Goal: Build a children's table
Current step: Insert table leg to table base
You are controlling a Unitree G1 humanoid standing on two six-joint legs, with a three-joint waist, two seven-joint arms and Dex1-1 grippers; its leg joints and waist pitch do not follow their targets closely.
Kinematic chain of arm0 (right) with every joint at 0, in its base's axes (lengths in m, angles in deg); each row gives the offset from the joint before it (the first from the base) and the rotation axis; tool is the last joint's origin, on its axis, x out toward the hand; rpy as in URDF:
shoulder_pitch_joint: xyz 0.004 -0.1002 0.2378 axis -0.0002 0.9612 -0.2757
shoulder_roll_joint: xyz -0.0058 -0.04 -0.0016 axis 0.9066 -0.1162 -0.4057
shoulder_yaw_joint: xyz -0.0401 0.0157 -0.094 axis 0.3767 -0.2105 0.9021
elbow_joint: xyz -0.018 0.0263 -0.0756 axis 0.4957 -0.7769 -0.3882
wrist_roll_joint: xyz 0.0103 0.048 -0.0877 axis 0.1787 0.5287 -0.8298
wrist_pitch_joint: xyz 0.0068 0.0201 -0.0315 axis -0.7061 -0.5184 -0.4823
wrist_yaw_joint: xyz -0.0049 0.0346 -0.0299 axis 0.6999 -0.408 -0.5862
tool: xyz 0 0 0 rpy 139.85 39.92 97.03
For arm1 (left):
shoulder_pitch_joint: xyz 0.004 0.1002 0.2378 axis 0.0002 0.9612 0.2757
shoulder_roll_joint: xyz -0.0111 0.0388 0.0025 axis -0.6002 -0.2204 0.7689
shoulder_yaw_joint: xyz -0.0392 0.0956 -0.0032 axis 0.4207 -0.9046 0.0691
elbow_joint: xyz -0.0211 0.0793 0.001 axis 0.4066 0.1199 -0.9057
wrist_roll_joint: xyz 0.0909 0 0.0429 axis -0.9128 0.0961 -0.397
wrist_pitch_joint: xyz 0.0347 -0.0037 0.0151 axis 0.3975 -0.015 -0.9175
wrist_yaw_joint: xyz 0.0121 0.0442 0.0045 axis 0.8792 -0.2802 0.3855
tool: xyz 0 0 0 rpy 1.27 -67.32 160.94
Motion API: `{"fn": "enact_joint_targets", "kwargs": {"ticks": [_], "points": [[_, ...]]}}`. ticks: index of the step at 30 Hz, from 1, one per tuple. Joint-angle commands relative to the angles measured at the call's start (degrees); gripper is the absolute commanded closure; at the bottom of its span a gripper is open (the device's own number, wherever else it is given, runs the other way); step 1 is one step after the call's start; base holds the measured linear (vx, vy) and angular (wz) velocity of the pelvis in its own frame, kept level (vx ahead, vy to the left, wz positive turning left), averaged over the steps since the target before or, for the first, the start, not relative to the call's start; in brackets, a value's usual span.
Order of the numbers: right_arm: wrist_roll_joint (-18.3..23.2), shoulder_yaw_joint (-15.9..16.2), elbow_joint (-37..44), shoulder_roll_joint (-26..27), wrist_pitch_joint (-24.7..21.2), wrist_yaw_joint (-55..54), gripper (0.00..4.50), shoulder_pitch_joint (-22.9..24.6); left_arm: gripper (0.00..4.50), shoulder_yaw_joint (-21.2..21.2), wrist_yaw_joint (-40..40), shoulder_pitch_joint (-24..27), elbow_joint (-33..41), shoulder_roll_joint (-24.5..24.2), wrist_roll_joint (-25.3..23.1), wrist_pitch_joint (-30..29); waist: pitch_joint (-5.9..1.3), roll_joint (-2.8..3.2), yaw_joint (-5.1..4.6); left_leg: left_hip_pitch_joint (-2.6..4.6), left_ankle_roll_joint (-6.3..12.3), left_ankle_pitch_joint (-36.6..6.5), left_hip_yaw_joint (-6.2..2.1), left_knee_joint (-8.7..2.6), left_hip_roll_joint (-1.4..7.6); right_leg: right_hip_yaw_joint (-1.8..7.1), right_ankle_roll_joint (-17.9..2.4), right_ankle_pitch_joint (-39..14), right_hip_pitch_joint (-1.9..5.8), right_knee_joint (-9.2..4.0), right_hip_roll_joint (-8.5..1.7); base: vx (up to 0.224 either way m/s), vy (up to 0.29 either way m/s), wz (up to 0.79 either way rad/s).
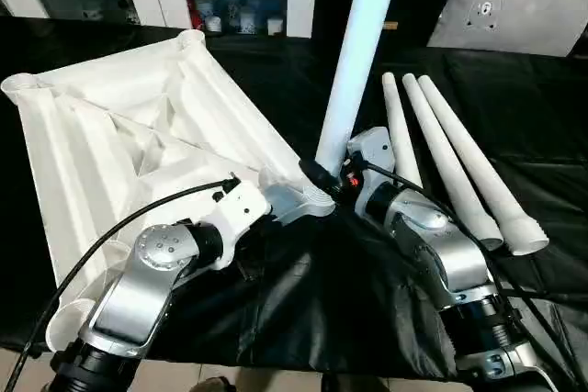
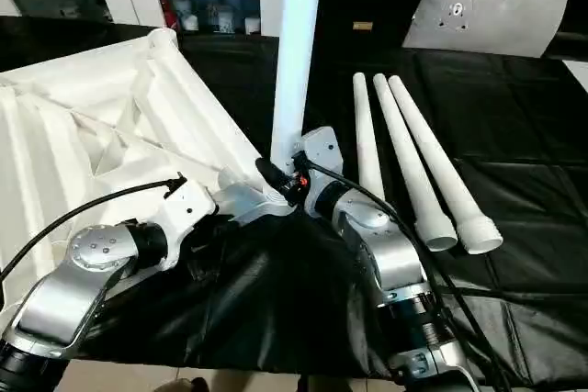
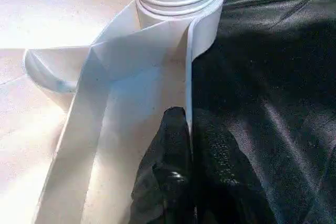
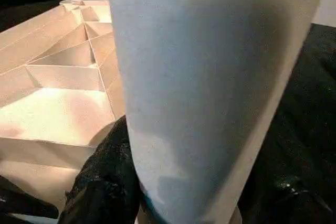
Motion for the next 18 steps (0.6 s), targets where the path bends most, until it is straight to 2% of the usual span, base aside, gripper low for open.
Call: {"fn": "enact_joint_targets", "kwargs": {"ticks": [1,4,5,8,10,12,13,16,18], "points": [[-2.7,3.7,-10.3,0.3,-4.6,0.0,2.59,3.9,4.50,-1.2,1.3,-1.3,2.5,0.6,-0.2,-0.5,-1.05,0.58,0.19,-0.32,-0.82,-21.0,-0.88,-4.86,2.38,2.07,-7.8,-22.9,0.54,-5.13,-2.68,0.000,0.000,0.00],[-2.1,2.7,-11.4,1.0,-4.1,-0.1,2.59,3.4,4.50,-1.4,1.0,-1.5,2.4,0.1,-0.4,-0.5,-1.06,0.66,0.04,-0.34,-1.04,-21.5,-0.99,-4.91,2.38,2.02,-7.8,-22.7,0.52,-5.11,-2.64,0.000,0.000,0.00],[-2.2,2.3,-11.9,1.0,-3.6,-0.5,2.24,3.1,4.50,-1.4,0.9,-1.8,2.0,-0.1,-0.2,-0.4,-1.12,0.79,-0.17,-0.37,-1.23,-21.8,-1.08,-4.99,2.39,1.92,-8.0,-22.2,0.62,-5.06,-2.60,0.000,0.000,0.00],[-1.9,1.7,-12.2,1.0,-3.0,-0.3,2.24,2.9,4.50,-1.3,1.3,-2.4,0.8,-0.1,-0.2,-0.9,-1.26,0.86,-0.26,-0.11,-1.42,-22.4,-0.99,-4.88,2.40,1.94,-8.2,-21.8,0.46,-5.15,-2.56,0.000,0.000,0.00],[-2.2,1.6,-12.1,0.6,-1.2,-0.1,1.84,3.0,4.50,-1.2,1.5,-3.1,-0.7,-0.3,-0.3,-0.2,-1.56,0.97,-0.15,0.02,-1.43,-21.6,-0.83,-4.74,2.39,1.96,-8.9,-19.6,0.60,-5.02,-2.50,0.000,0.000,0.00],[-2.1,1.2,-12.1,0.3,-0.7,0.2,1.79,3.2,4.50,-0.9,1.3,-3.6,-1.8,-0.6,-0.2,0.8,-1.87,1.06,0.00,0.07,-1.23,-19.6,-0.62,-4.52,2.37,2.01,-10.0,-16.1,0.82,-4.77,-2.49,0.000,0.000,0.00],[-2.0,0.9,-11.6,-0.2,0.1,0.5,1.59,3.6,4.50,-1.0,0.6,-4.0,-2.9,-1.3,-0.1,1.9,-1.96,1.22,0.12,-0.05,-1.05,-18.5,-0.59,-4.53,2.38,1.93,-10.5,-14.3,1.08,-4.55,-2.41,0.000,0.000,0.00],[-1.5,0.4,-10.0,-1.3,1.0,1.9,1.34,4.7,4.50,-1.2,-1.1,-4.7,-5.1,-2.9,-0.1,4.1,-2.22,1.03,0.47,-0.01,0.03,-16.7,-0.35,-4.27,2.28,1.93,-11.0,-13.1,1.32,-4.45,-2.42,0.000,0.000,0.00],[-1.0,0.2,-8.1,-2.4,1.8,3.4,1.20,5.8,4.50,-1.4,-2.4,-5.4,-6.8,-4.1,-0.1,5.4,-2.46,1.32,0.95,0.07,0.44,-14.6,-0.19,-4.05,2.31,1.97,-11.6,-11.0,1.54,-4.31,-2.50,0.000,0.000,0.00]]}}
